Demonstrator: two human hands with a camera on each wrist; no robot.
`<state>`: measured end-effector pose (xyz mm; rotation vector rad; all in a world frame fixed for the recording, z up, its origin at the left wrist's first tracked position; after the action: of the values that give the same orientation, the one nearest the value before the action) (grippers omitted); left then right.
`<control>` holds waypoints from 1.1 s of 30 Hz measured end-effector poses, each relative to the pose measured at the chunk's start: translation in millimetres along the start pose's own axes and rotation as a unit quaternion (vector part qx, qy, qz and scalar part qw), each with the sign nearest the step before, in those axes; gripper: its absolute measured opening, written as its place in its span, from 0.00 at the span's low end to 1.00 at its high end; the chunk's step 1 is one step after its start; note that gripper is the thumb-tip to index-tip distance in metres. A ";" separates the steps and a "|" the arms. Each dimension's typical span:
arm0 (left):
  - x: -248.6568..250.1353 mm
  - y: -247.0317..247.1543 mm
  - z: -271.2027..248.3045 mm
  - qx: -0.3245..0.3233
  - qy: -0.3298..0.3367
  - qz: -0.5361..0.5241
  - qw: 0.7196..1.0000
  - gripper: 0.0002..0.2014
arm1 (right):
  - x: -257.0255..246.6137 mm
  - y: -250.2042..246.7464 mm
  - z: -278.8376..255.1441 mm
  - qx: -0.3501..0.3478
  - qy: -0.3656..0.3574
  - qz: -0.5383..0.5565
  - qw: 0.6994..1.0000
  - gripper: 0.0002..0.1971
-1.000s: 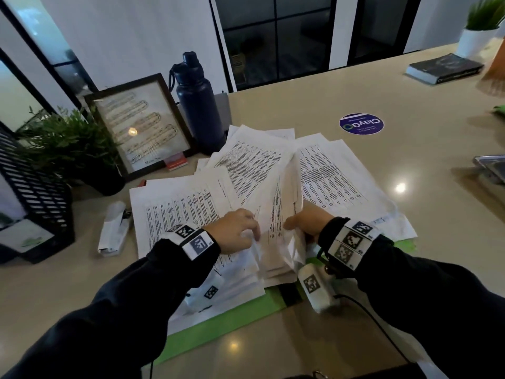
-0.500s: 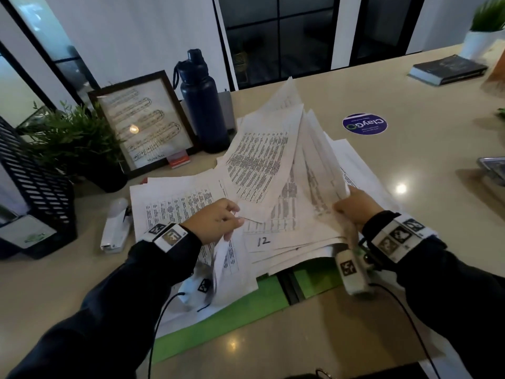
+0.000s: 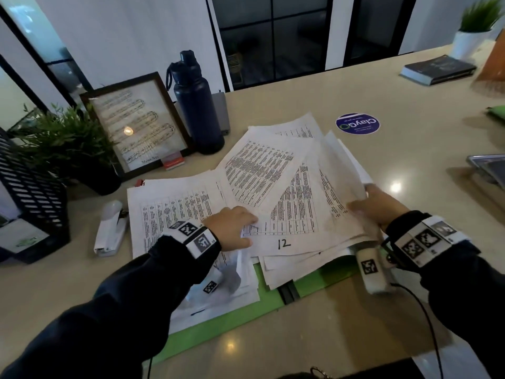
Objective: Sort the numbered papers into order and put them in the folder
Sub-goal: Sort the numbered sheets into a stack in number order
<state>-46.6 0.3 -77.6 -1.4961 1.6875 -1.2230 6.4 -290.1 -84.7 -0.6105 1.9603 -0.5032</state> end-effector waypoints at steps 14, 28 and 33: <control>13.2 -9.4 20.1 0.033 -0.113 -0.011 0.993 0.30 | -71.2 105.4 -38.7 -0.230 0.064 0.279 0.930 0.03; 2.4 -12.0 18.7 0.043 -0.105 -0.089 0.990 0.35 | -82.3 72.2 11.2 -0.078 -0.031 -0.001 0.996 0.11; 10.6 -9.0 23.8 0.045 -0.093 -0.070 0.992 0.34 | -22.2 17.8 14.4 -0.137 0.072 0.015 0.988 0.08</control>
<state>-24.2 -15.7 -77.9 -1.6407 1.4086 -1.1742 24.4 -263.8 -85.9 -0.7309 2.1925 -0.2662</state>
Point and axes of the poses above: each hand's wrist, its own z-axis towards the middle knuckle, its own y-axis out of the palm, x = y × z, the point moved 4 cm from there along z, towards the middle knuckle, and after that the axes turned 4 degrees about -z, right-handed, at the moved point
